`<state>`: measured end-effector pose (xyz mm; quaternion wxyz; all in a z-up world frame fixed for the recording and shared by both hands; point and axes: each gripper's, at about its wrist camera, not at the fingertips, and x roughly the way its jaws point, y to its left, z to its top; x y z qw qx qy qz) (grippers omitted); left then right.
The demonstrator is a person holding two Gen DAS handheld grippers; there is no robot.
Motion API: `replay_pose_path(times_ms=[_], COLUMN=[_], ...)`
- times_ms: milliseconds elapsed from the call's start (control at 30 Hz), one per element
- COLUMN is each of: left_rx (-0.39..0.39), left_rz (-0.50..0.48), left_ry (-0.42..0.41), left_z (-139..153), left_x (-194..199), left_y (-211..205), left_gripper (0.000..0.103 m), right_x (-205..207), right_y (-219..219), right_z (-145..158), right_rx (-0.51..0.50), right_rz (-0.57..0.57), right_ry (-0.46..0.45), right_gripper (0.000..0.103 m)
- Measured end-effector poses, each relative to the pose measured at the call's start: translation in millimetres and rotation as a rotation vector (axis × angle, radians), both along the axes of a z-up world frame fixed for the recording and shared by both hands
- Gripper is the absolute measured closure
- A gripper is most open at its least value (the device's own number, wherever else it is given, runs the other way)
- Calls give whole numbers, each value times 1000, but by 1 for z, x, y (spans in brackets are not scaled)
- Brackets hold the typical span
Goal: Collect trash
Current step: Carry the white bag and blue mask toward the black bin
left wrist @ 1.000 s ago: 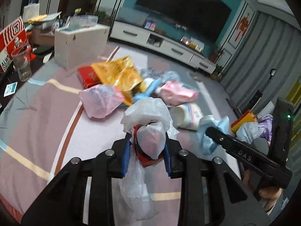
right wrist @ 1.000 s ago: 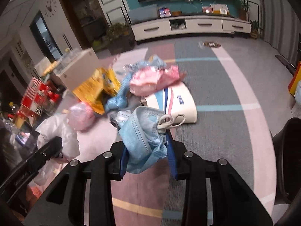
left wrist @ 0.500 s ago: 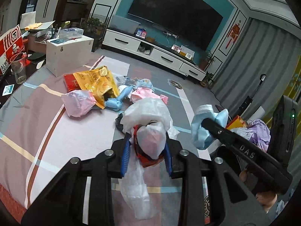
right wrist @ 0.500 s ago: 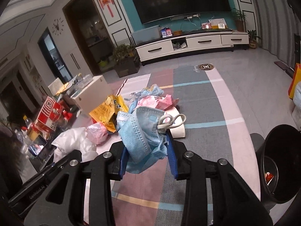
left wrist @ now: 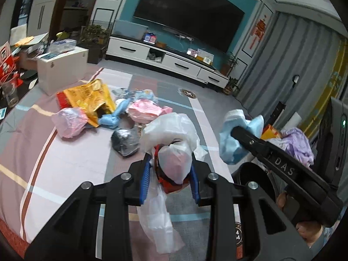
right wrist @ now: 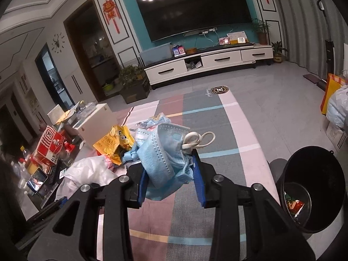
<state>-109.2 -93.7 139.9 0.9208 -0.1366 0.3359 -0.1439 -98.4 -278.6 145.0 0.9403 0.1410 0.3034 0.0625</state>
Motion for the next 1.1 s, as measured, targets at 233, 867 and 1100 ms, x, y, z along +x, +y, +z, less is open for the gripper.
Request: replay_pose_path(times_ms=[233, 867, 1100], left_rx=[35, 57, -5], left_rz=[-89, -354, -508], left_ry=[-11, -18, 110], left_z=[-3, -15, -43], left_x=[-4, -5, 8], left_y=[-44, -171, -224], left_gripper=[71, 71, 71], right_x=[2, -52, -79], right_y=[-18, -169, -230], right_z=[0, 1, -22], right_rx=[-34, 127, 156], right_rz=[-44, -333, -555], right_ry=[29, -10, 43], right_gripper=[66, 66, 65])
